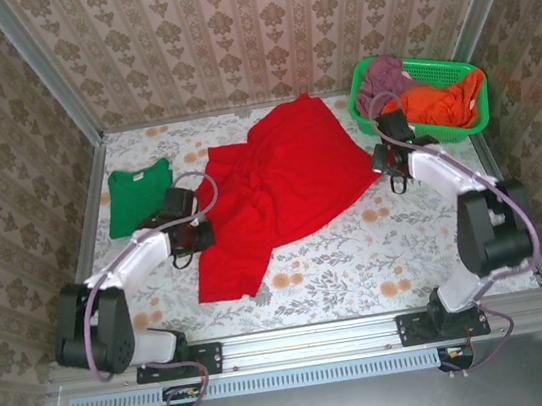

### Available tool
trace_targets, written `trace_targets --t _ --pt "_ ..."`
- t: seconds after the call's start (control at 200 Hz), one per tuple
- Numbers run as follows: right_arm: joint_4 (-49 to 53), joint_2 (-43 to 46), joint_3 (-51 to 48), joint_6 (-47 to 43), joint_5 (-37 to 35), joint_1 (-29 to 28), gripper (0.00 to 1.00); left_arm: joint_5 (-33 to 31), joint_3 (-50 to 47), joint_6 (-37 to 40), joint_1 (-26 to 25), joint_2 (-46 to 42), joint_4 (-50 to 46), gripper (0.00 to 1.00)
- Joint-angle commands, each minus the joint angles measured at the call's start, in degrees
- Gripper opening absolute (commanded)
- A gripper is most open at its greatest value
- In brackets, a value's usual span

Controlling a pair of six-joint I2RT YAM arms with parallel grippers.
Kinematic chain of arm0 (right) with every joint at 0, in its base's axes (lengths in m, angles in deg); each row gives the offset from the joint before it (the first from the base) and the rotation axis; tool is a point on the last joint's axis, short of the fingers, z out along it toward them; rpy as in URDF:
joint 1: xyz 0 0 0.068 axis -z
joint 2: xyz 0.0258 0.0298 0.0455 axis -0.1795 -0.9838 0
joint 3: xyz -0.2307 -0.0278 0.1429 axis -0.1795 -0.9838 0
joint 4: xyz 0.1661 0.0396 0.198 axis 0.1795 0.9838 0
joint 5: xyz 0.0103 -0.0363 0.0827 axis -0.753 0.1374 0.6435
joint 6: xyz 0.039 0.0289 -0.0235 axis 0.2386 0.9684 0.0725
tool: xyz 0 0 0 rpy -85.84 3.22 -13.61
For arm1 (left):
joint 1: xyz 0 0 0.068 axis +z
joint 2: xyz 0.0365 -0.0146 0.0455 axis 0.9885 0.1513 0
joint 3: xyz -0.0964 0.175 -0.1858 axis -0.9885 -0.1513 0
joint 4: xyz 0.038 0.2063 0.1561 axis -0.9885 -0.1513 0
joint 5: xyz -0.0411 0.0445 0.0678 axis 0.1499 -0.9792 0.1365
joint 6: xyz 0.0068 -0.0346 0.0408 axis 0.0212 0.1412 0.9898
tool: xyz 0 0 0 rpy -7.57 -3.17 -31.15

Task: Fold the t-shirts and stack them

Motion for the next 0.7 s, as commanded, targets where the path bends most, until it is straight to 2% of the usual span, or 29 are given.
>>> trace_targets --t 0.0,0.145,0.255,0.35,0.515,0.695 --pt "-6.1 13.0 -4.9 -0.8 0.0 -0.2 0.0 -1.1 2.1 -0.9 1.4 -7.4 -4.3 0.0" --pt "-9.2 29.6 -8.4 -3.6 4.1 -0.1 0.0 -1.0 6.3 -0.6 3.9 -17.8 -9.6 0.0" --pt "-7.6 38.3 -5.4 -4.3 7.1 -0.2 0.0 -0.5 12.5 1.2 6.5 -23.6 -13.9 0.0" --pt "-6.7 43.4 -1.0 -5.4 8.5 -0.2 0.0 -0.9 21.1 3.7 8.1 -24.9 -17.0 0.0" --pt "-2.9 45.0 9.9 -8.6 10.3 -0.2 0.0 -1.6 37.6 7.9 8.8 -21.8 -19.5 0.0" --pt "0.9 38.1 23.3 -13.5 11.0 -0.2 0.0 -2.3 52.6 12.4 8.9 -15.2 -17.8 0.0"
